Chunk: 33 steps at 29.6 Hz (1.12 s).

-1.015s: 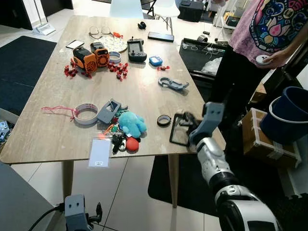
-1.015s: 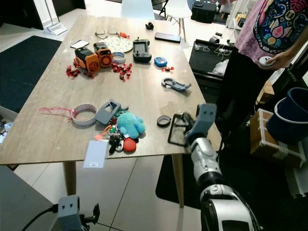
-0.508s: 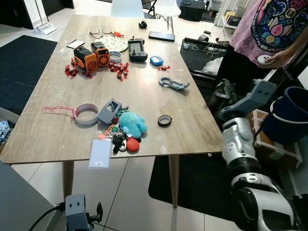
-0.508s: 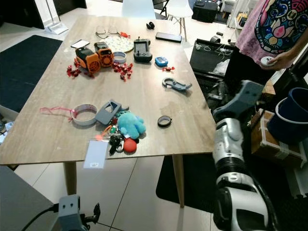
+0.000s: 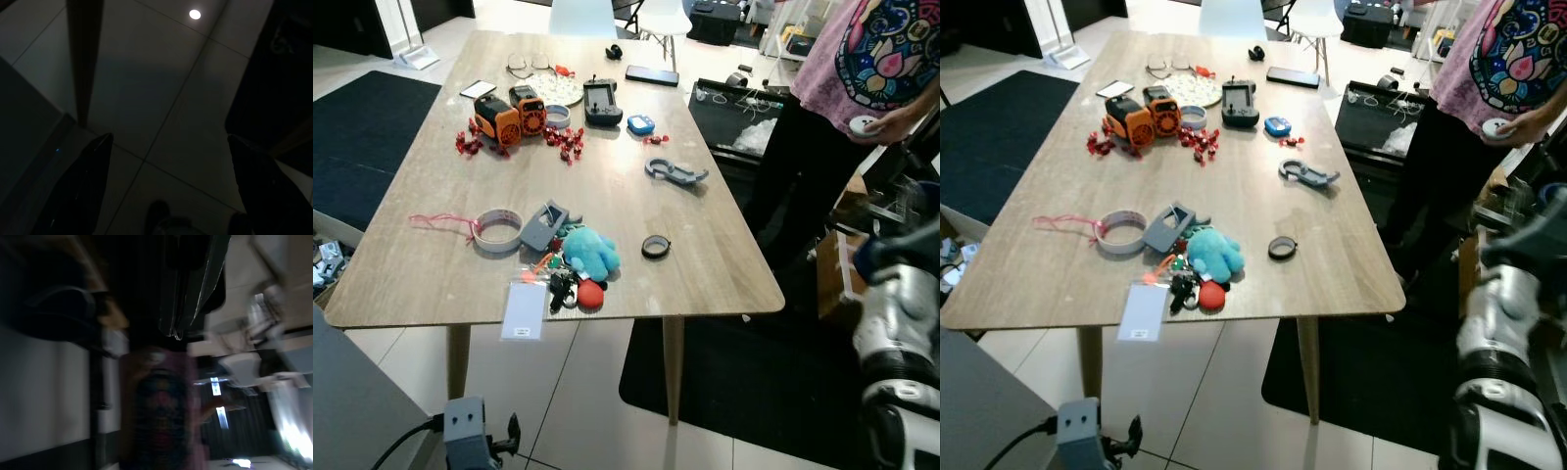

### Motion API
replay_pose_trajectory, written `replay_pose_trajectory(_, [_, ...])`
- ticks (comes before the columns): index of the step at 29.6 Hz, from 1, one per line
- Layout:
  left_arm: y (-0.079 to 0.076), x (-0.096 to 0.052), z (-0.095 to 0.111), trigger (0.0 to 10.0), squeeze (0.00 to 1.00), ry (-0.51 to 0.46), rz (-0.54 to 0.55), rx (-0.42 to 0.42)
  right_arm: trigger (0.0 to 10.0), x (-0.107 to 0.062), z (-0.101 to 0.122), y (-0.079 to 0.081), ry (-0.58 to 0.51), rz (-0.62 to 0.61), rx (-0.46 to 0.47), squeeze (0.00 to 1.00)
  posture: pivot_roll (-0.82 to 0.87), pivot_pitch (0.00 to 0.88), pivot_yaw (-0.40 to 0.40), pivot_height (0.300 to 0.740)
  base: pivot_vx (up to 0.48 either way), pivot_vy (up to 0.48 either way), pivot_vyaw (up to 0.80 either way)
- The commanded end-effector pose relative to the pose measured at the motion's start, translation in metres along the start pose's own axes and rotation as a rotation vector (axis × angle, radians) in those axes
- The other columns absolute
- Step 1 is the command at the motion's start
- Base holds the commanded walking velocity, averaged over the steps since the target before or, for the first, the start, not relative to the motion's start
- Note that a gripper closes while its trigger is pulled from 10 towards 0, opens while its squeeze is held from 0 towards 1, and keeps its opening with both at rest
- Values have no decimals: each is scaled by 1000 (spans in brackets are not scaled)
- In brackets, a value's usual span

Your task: Hang keys on a hook

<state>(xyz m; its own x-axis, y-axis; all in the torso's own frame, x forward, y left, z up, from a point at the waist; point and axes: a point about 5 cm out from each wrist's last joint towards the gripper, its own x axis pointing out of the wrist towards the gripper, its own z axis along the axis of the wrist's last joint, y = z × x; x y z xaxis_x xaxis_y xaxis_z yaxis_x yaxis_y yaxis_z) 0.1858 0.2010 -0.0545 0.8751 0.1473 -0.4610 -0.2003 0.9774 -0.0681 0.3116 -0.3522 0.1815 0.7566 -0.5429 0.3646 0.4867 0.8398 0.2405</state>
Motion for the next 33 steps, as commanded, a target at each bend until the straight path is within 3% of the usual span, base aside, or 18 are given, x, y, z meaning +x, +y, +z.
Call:
replay_pose_trajectory(1, [1, -5, -10, 10000, 0, 37, 9, -9, 0, -15, -15, -24, 62, -80, -23, 0, 67, 88, -79, 740, 0, 0, 0])
replay_pose_trajectory(2, [2, -5, -10, 10000, 0, 37, 11, -9, 0, -28, -28, -36, 118, -115, -41, 0, 68, 86, -78, 740, 0, 0, 0])
replay_pose_trajectory(3, [2, -5, -10, 10000, 0, 37, 11, -9, 0, -28, -28, -36, 118, -115, -41, 0, 68, 86, -78, 740, 0, 0, 0])
replay_pose_trajectory(5, [2, -5, -9, 10000, 0, 37, 12, -10, 0, -51, -49, -49, 217, -145, -69, 0, 69, 83, -77, 740, 0, 0, 0])
replay_pose_trajectory(6, [2, -5, -9, 10000, 0, 37, 13, -9, 0, -65, -64, -50, 297, -137, -76, 0, 69, 81, -77, 740, 0, 0, 0])
replay_pose_trajectory(8, [2, -5, -9, 10000, 0, 37, 13, -9, 0, -80, -78, -49, 373, -114, -86, 0, 69, 80, -76, 740, 0, 0, 0])
replay_pose_trajectory(10, [2, -4, -8, 10000, 0, 36, 13, -9, 0, -114, -110, -37, 564, -19, -40, 0, 69, 76, -77, 740, 0, 0, 0])
replay_pose_trajectory(11, [2, -4, -8, 10000, 0, 36, 13, -9, 0, -114, -110, -37, 564, -19, -40, 0, 69, 76, -77, 740, 0, 0, 0])
replay_pose_trajectory(12, [2, -4, -8, 10000, 0, 35, 13, -8, 0, -132, -124, -27, 667, 52, -20, 0, 71, 74, -77, 740, 0, 0, 0])
replay_pose_trajectory(13, [2, -4, -8, 10000, 0, 35, 13, -8, 0, -132, -124, -27, 667, 52, -20, 0, 71, 74, -77, 740, 0, 0, 0])
replay_pose_trajectory(15, [2, -3, -8, 10000, 0, 35, 14, -9, 0, -165, -145, -8, 833, 189, -15, 0, 71, 68, -77, 740, 0, 0, 0])
replay_pose_trajectory(18, [1, -3, -7, 10000, 0, 35, 14, -9, 0, -180, -153, 2, 900, 267, -36, 0, 70, 65, -77, 740, 0, 0, 0])
replay_pose_trajectory(20, [0, -2, -7, 10000, 0, 35, 14, -10, 0, -207, -164, 18, 1019, 407, -77, 0, 72, 54, -75, 740, 0, 0, 0])
replay_pose_trajectory(21, [0, -2, -7, 10000, 0, 35, 14, -10, 0, -207, -164, 18, 1019, 407, -77, 0, 72, 54, -75, 740, 0, 0, 0])
replay_pose_trajectory(23, [-1, -2, -6, 10000, 0, 34, 12, -11, 0, -229, -171, 26, 1118, 508, -120, 0, 69, 47, -74, 740, 0, 0, 0])
replay_pose_trajectory(24, [-1, -2, -6, 10000, 0, 34, 12, -11, 0, -229, -171, 26, 1118, 508, -120, 0, 69, 47, -74, 740, 0, 0, 0])
replay_pose_trajectory(27, [-3, 0, -5, 10000, 0, 34, 8, -10, 0, -250, -176, 28, 1219, 599, -184, 0, 71, 36, -77, 740, 0, 0, 0])
replay_pose_trajectory(33, [-5, 2, -4, 10000, 0, 31, 3, -7, 0, -256, -178, 30, 1241, 606, -197, 0, 72, 27, -71, 740, 0, 0, 0])
